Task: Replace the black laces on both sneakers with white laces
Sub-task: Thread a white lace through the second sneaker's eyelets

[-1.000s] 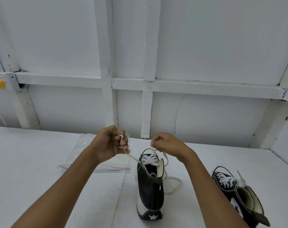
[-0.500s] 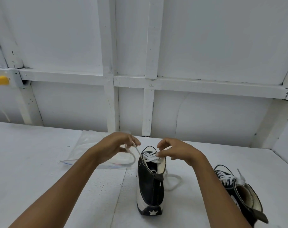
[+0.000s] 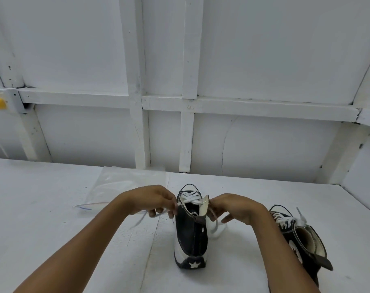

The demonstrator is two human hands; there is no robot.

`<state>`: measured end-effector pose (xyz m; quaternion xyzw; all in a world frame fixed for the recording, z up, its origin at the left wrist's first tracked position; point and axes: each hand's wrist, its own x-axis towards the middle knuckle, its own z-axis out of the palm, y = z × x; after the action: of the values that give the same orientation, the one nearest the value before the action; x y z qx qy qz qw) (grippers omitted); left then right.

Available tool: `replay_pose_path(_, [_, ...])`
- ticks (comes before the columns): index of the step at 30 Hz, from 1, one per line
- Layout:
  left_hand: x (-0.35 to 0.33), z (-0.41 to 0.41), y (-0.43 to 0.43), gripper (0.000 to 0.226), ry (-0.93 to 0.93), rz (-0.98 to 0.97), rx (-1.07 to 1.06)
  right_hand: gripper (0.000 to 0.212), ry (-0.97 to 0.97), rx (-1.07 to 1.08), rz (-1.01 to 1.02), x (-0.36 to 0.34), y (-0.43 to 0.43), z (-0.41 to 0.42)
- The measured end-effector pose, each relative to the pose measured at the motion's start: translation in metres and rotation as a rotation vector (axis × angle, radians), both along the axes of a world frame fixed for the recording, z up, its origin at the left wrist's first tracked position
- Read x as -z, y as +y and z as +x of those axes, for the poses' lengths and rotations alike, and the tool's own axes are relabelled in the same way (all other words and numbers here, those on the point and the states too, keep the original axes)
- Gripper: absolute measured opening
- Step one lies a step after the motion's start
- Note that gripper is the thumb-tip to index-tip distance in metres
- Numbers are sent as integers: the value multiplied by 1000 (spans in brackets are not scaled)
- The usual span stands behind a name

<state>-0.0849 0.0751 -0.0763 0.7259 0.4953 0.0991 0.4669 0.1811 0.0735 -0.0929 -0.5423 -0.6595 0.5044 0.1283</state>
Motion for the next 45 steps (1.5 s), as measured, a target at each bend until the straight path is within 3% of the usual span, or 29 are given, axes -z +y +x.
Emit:
replay_pose_path(3, [-13,-3,0,18,-44,62,9,31,189,90,84,-5,1,6])
replay_pose_path(7, [-44,-5,10,47,-282,121,-162,29,529,223,205,-40,4,3])
replay_pose_path(14, [-118,12,9,19,-819,232,-364,28,1055,393,276,-123,9,-20])
replay_pose_path(18, [-146,15,9,12,-1102,185,-448,29,1172,426,328,-155,6,-25])
replay_pose_path(21, [-155,15,11,19,-1181,166,-435,29,1209,464,332,-163,9,-24])
replay_pose_path(23, [-154,12,13,26,-1133,196,-380,28,1133,491,365,-158,12,-21])
replay_pose_path(27, [-144,7,17,13,-834,296,-282,19,660,510,461,-132,12,-13])
replay_pose_path(30, [-130,9,19,7,-540,307,-246,6,356,411,402,-110,9,-10])
replay_pose_path(33, [-110,15,22,8,-301,267,-181,13,134,290,307,-89,1,-8])
replay_pose_path(37, [-83,30,25,10,-33,245,-91,35,-38,194,147,-66,-5,-12])
replay_pose_path(45, [-54,53,22,15,149,191,30,21,3,193,64,-51,-11,-12])
